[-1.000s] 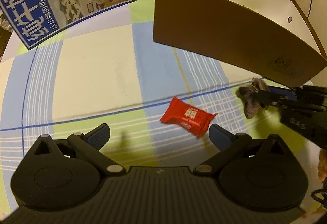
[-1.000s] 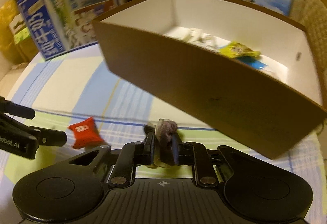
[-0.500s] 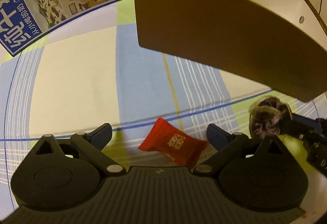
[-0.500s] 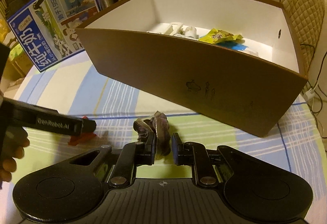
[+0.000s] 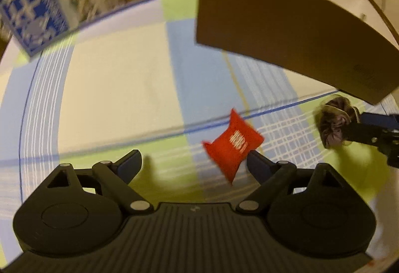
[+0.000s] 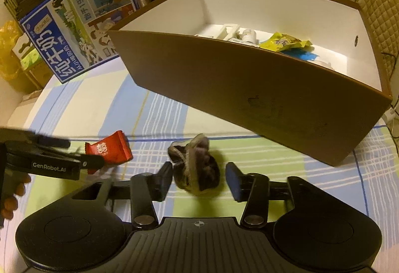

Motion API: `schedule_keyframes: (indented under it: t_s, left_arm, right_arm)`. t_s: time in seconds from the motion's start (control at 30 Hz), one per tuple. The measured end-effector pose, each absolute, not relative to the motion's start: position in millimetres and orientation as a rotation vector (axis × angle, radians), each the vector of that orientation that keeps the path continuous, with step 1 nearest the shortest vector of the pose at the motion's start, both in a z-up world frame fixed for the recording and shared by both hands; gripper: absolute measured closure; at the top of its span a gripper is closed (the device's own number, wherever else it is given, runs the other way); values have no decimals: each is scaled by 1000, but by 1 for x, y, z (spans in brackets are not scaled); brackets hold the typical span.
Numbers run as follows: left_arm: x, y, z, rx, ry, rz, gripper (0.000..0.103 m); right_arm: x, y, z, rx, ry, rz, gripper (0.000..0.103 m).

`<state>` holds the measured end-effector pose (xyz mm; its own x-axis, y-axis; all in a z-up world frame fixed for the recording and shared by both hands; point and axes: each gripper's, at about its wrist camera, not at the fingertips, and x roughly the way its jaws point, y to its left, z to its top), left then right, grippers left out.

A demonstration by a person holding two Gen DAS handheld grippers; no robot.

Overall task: Organize objects
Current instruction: 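Close the left gripper on the red candy packet while the right gripper holds the scrunchie, then lift the candy and scrunchie and carry both over the brown box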

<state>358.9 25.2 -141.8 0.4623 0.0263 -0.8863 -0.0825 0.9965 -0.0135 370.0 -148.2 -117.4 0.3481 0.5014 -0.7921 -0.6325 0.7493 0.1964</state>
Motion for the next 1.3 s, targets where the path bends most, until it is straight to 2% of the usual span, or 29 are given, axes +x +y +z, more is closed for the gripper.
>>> schedule_keyframes:
  t_s: [0.23, 0.3, 0.37, 0.4, 0.43, 0.47, 0.5, 0.7, 0.93, 1.0, 1.03, 1.3]
  left_arm:
    - [373, -1, -147, 163, 1065, -83, 16]
    - [375, -7, -151, 203, 1064, -106, 25]
    - [377, -10, -154, 210, 1069, -128, 40]
    - [378, -10, -155, 196, 1074, -136, 43]
    - [378, -9, -154, 179, 1071, -140, 52]
    - [377, -8, -154, 162, 1071, -149, 69]
    - [378, -7, -154, 139, 1073, -161, 74]
    - [371, 9, -150, 31, 1084, -126, 78]
    - [353, 29, -133, -53, 1068, -72, 78]
    - [349, 33, -125, -64, 1058, -67, 78]
    - [347, 34, -122, -69, 1055, -65, 78]
    - [348, 29, -97, -84, 1010, -79, 78]
  right_arm:
    - [365, -150, -117, -164, 963, 734, 53]
    - [365, -152, -117, -163, 964, 729, 52]
    - [364, -152, -117, -166, 966, 728, 52]
    - [364, -151, -117, -168, 967, 729, 52]
    - [364, -150, -117, -170, 966, 731, 52]
    - [364, -149, -117, -173, 965, 735, 52]
    - [364, -148, -117, -176, 965, 736, 52]
    - [364, -135, -121, -207, 967, 760, 52]
    - [367, -127, -128, -237, 946, 735, 53]
    - [367, -128, -127, -244, 928, 734, 66]
    - [367, -128, -126, -247, 931, 743, 81]
    - [363, -144, -110, -185, 924, 759, 86]
